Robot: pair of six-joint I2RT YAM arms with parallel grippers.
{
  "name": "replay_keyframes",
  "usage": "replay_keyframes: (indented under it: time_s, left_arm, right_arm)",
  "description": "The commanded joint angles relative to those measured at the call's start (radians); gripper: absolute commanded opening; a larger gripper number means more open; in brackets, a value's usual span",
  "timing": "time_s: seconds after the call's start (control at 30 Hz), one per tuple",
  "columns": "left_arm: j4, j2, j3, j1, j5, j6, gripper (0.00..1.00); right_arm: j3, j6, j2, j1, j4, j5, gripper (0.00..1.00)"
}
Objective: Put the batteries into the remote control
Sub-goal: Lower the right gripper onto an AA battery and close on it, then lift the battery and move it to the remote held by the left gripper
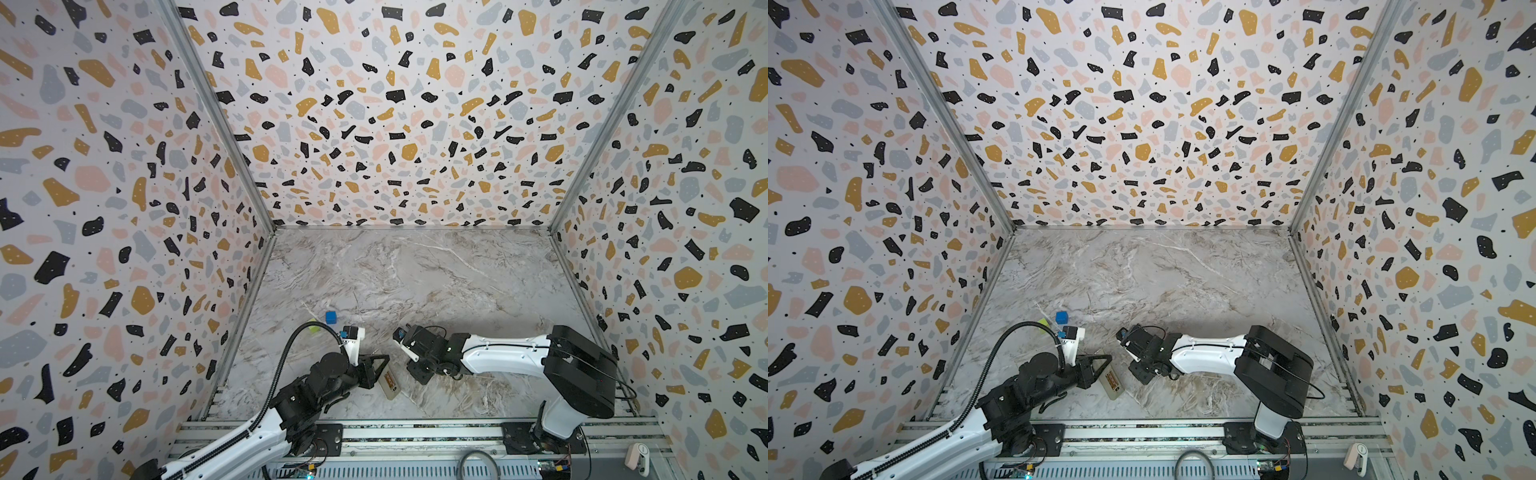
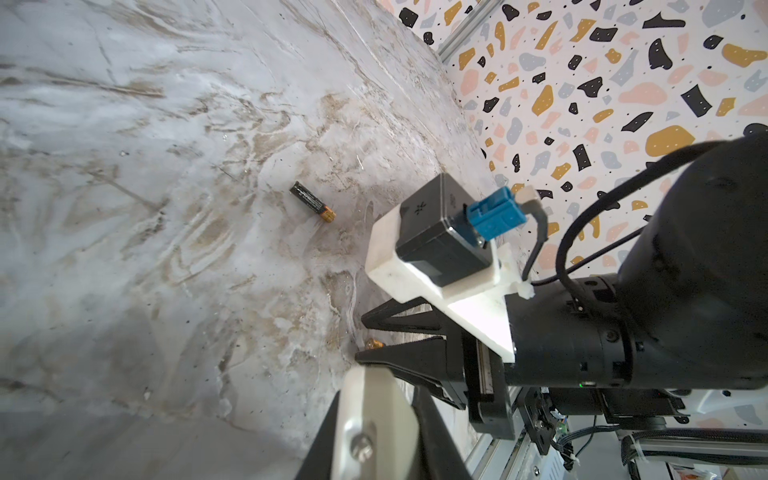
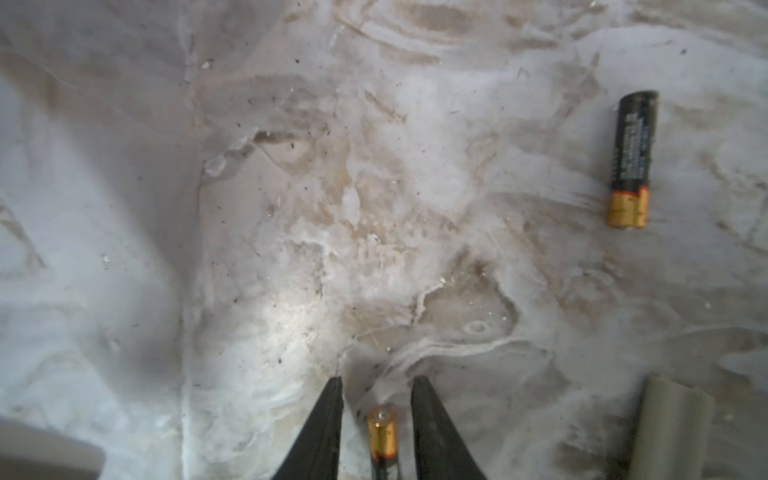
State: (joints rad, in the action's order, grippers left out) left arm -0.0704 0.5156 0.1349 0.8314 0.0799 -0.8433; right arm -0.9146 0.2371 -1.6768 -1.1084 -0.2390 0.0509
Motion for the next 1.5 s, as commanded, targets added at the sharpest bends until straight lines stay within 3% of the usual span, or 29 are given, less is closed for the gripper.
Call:
replay_keyframes:
  time_s: [0.0,1.47]
  left_arm:
    - [-0.022,-0.006,-0.001,-0.006,-0.014,0.0,0.0]
    - [-0.053,0.035,0.02,-0.006,-0.031,0.012,0.0]
  right_arm:
    - [-0.03,0.0,0.016,-0.005,-0.056,0.029,0.3]
    - [-0.023,0.014,0.008,-0.027,-0.121,0.046,0.11]
